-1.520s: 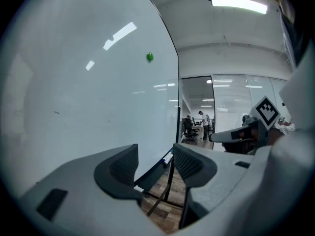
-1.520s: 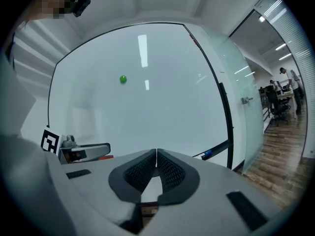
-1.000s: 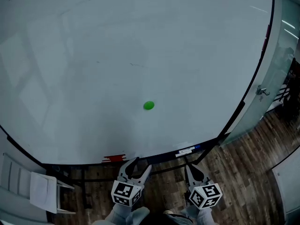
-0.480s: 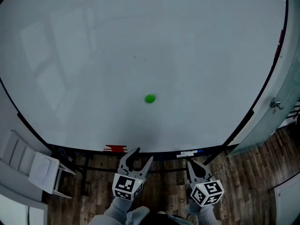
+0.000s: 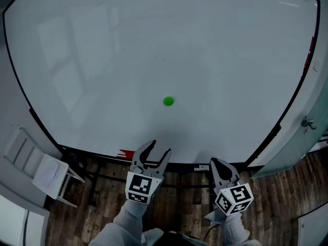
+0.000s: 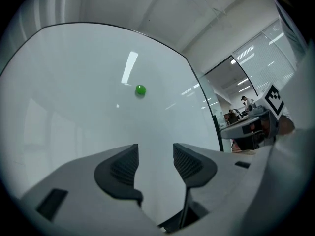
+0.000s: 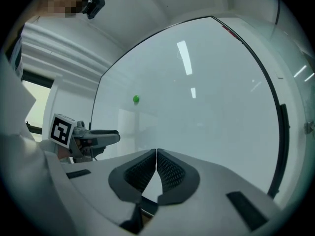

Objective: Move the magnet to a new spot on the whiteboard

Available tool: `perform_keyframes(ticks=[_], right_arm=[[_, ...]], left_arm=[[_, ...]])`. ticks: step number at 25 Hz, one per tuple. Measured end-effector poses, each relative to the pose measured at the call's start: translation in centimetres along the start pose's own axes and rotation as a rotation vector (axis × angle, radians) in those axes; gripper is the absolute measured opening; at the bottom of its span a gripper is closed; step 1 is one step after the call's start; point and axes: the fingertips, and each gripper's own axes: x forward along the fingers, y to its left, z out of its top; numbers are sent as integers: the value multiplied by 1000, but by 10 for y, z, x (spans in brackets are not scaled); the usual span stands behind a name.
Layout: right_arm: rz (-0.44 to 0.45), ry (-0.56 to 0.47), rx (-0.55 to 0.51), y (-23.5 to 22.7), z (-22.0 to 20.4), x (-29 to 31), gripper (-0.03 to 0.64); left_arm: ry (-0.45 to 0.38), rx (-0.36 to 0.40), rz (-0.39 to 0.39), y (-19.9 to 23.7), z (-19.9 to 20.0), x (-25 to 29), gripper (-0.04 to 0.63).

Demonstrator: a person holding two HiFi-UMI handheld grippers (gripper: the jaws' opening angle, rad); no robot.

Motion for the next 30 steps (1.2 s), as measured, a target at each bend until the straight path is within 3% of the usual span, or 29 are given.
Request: perform_keyframes(ticks=[15,27,30], right_arm=[[17,-140,-126,-14,90,8,28],[12,-178,-180,-15,119,10,28],[13,-171,-176,-16,115,9,28]], left_arm=[[-168,258,133,19,122,36,216],[-153,370,206,28,137,62,204],[-153,373,224,32,136,63,155]])
